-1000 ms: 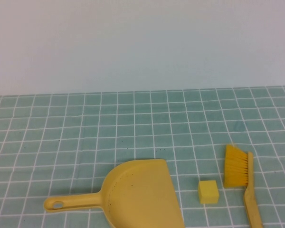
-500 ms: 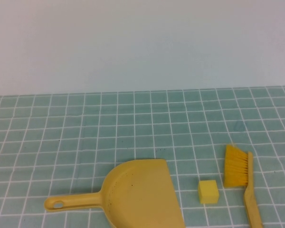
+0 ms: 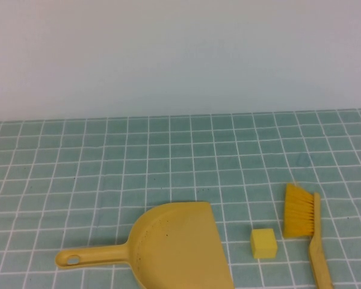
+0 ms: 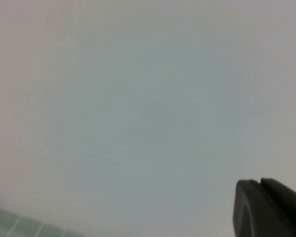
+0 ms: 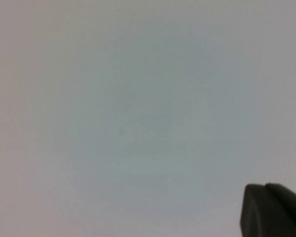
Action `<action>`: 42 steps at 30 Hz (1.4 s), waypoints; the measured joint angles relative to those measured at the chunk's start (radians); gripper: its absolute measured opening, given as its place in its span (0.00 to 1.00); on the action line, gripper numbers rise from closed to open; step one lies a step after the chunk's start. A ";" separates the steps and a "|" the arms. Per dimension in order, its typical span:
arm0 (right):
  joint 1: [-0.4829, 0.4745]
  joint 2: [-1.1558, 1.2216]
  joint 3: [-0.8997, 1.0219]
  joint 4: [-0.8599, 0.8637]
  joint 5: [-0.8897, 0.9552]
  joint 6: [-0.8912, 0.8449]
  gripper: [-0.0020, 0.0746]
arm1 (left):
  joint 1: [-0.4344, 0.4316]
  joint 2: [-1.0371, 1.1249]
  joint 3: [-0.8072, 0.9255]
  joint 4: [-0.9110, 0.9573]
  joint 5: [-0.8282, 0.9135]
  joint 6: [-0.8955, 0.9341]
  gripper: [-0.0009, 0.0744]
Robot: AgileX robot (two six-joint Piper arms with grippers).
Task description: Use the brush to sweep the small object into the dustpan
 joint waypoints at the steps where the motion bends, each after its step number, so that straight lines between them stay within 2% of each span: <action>1: 0.000 0.006 0.000 0.000 0.002 -0.004 0.02 | 0.000 0.018 0.000 -0.055 0.027 0.058 0.01; 3: 0.000 0.012 0.000 0.000 0.044 -0.013 0.02 | 0.000 0.052 0.000 -0.181 0.068 0.206 0.01; 10: 0.000 0.079 -0.005 -0.008 0.282 -0.120 0.02 | 0.000 0.138 0.000 -0.798 0.144 0.894 0.01; 13: 0.000 0.150 -0.038 -0.037 0.410 -0.078 0.02 | 0.000 0.167 0.000 -0.989 0.119 1.069 0.01; 15: 0.000 0.215 -0.076 -0.068 0.511 -0.036 0.02 | 0.000 0.185 0.000 -1.082 0.106 1.131 0.01; 20: 0.002 0.388 -0.171 -0.116 0.760 0.072 0.02 | 0.000 0.187 0.000 -1.237 0.099 1.141 0.01; 24: 0.014 0.512 -0.184 -0.122 0.916 0.114 0.02 | 0.000 0.189 0.000 -1.254 0.109 1.146 0.01; 27: 0.060 0.561 -0.186 -0.126 0.956 0.128 0.02 | 0.000 0.217 -0.002 -1.259 0.162 1.178 0.01; 34: 0.239 0.607 -0.188 -0.145 0.961 0.203 0.02 | 0.000 0.480 -0.161 -1.285 0.524 1.208 0.01; 38: 0.310 0.644 -0.188 -0.293 0.963 0.322 0.02 | 0.000 0.603 -0.214 -1.353 0.628 1.222 0.01; 42: 0.327 0.673 -0.183 -0.433 0.964 0.435 0.02 | 0.000 0.683 -0.203 -1.442 0.709 1.342 0.01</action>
